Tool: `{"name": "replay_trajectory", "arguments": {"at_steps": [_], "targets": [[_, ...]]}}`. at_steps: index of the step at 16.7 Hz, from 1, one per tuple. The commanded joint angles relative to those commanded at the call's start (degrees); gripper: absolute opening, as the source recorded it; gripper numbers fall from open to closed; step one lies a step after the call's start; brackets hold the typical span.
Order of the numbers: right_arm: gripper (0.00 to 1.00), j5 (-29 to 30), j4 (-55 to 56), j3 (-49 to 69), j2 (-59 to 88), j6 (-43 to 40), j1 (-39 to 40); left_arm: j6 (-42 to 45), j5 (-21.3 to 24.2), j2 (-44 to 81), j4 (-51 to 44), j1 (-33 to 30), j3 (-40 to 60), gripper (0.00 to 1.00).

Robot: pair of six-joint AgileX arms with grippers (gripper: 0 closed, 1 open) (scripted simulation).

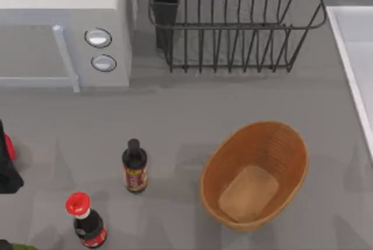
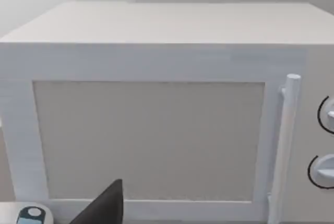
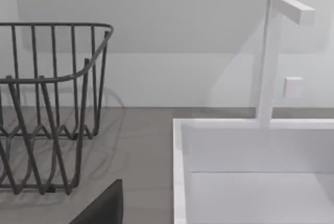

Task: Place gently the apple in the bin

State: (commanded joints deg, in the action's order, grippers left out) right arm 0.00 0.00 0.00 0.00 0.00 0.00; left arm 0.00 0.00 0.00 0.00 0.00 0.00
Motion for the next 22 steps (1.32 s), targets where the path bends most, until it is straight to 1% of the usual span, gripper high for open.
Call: {"name": "replay_trajectory", "arguments": {"at_steps": [4,6,8,10,13,17,22], "targets": [[1.0,0.0,0.0,0.0,0.0,0.0,0.0,1.01,0.03,1.59,-0.95,0.27,1.64,1.0],[1.0,0.0,0.0,0.0,0.0,0.0,0.0,4.07,-0.01,5.48,-3.62,0.87,5.57,1.0],[1.0,0.0,0.0,0.0,0.0,0.0,0.0,9.16,-0.12,11.73,-7.93,1.71,11.66,1.0],[1.0,0.0,0.0,0.0,0.0,0.0,0.0,15.18,-0.22,20.37,-13.07,2.59,18.77,1.0],[1.0,0.0,0.0,0.0,0.0,0.0,0.0,26.0,-0.03,37.14,-21.6,3.09,29.24,1.0],[1.0,0.0,0.0,0.0,0.0,0.0,0.0,37.3,0.09,56.56,-31.23,3.06,38.07,1.0],[1.0,0.0,0.0,0.0,0.0,0.0,0.0,50.89,-1.32,81.19,-44.61,5.94,51.98,1.0]]}}
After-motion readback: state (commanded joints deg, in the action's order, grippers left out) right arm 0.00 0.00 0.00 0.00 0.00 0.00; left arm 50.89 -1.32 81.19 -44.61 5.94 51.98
